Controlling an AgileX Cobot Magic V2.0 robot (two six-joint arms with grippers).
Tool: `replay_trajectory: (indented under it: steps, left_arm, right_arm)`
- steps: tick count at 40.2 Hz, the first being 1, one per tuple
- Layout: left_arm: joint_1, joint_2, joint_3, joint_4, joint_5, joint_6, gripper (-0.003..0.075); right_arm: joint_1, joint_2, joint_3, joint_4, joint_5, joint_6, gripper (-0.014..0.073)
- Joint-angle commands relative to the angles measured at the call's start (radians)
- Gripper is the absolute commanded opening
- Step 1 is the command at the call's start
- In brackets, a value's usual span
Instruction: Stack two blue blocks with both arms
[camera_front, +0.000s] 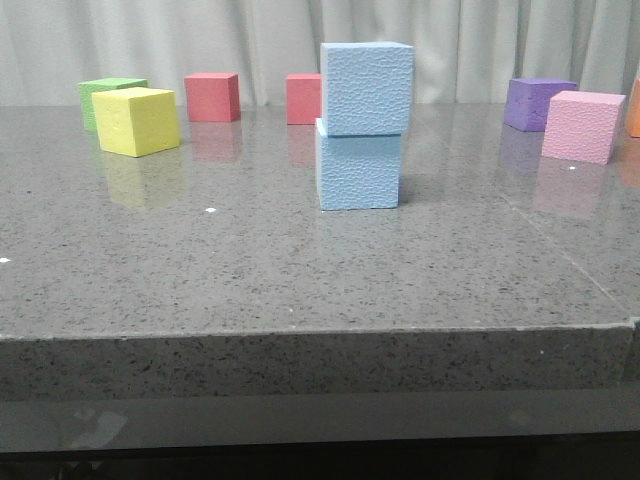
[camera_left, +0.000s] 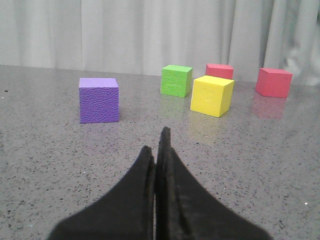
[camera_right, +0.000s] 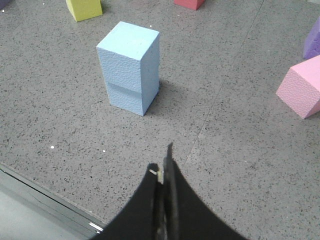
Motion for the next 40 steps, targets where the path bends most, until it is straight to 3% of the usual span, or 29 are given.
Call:
replay_trajectory:
  steps: [1,24,30,40]
  left_arm:
    - [0.001,-0.016,0.000,-0.006,-0.082,-0.009,-0.0019]
    - [0.001,-0.016,0.000,-0.006,-0.082,-0.009,-0.0019]
    - [0.001,-0.016,0.000,-0.006,-0.082,-0.009,-0.0019]
    - [0.001,-0.016,0.000,-0.006,-0.082,-0.009,-0.0019]
  right_arm:
    - [-0.006,-0.003,-0.025,-0.006,-0.065,-0.006,-0.0068]
    - [-0.009,-0.018,-0.011,-0.009,-0.070,-0.006,-0.0068]
    - [-0.145,-0.139,0.107,-0.010,-0.160,-0.006,-0.0068]
    - [-0.345,-0.492,0.493,-0.022,-0.446,-0.006,-0.0068]
